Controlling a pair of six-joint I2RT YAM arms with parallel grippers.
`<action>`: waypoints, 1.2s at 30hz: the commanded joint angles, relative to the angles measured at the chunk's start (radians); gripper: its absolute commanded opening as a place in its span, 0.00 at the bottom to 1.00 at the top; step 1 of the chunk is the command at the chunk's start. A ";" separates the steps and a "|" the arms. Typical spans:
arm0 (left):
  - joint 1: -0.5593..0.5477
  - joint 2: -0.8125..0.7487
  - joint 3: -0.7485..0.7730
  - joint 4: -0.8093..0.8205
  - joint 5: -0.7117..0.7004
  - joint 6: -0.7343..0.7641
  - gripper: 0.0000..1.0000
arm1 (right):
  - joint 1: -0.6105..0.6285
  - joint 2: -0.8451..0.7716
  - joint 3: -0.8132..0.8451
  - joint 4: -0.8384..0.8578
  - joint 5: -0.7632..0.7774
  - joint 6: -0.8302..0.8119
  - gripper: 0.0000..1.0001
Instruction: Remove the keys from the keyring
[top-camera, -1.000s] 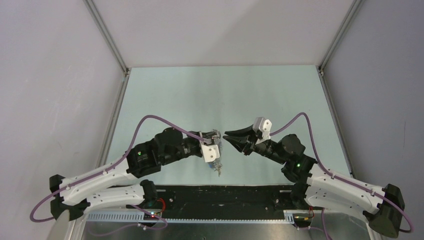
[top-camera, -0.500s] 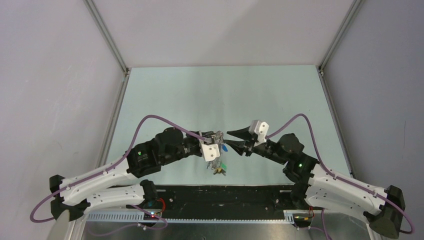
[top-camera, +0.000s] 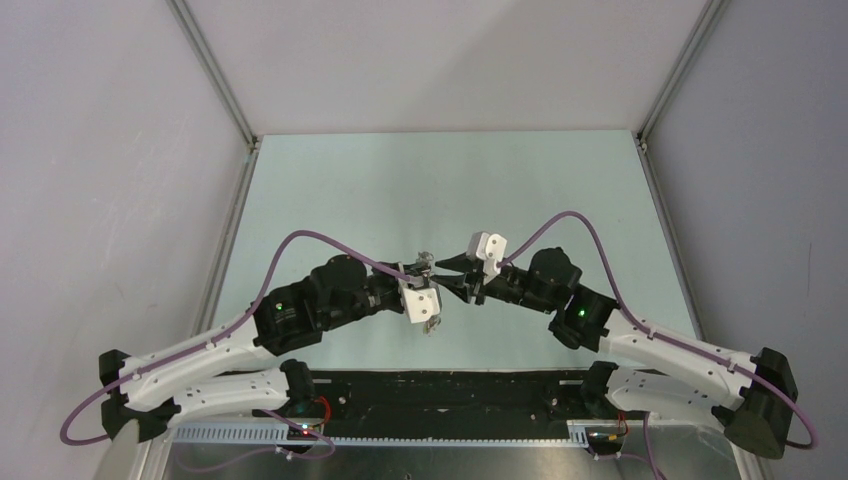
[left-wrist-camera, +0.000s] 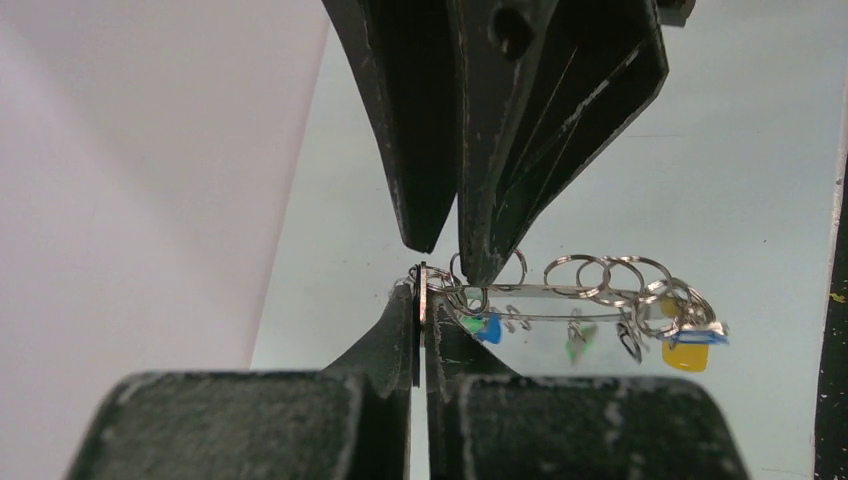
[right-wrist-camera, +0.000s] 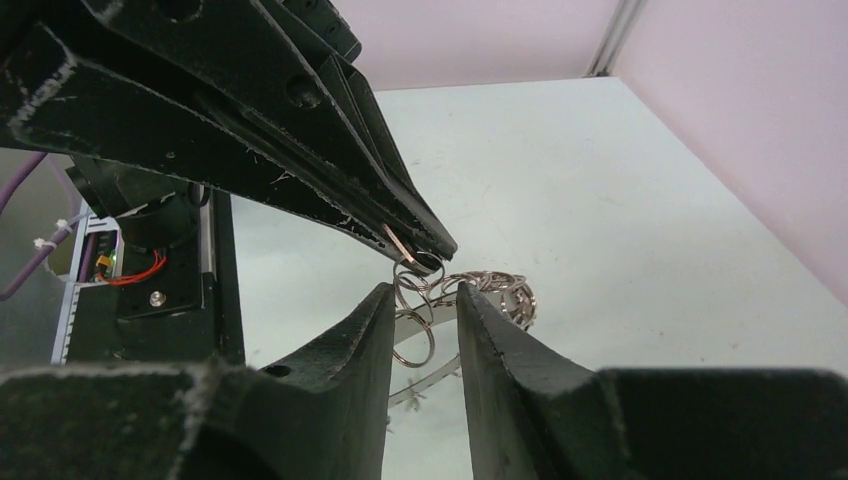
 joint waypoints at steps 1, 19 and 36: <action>0.003 -0.017 0.001 0.065 -0.008 0.017 0.00 | 0.003 0.030 0.053 0.016 -0.036 -0.024 0.33; 0.169 0.064 0.054 0.077 0.049 -0.043 0.00 | -0.098 0.064 0.048 0.108 -0.012 0.105 0.00; 0.305 0.380 0.237 0.113 0.058 -0.098 0.00 | -0.419 0.335 -0.057 0.837 -0.173 0.536 0.46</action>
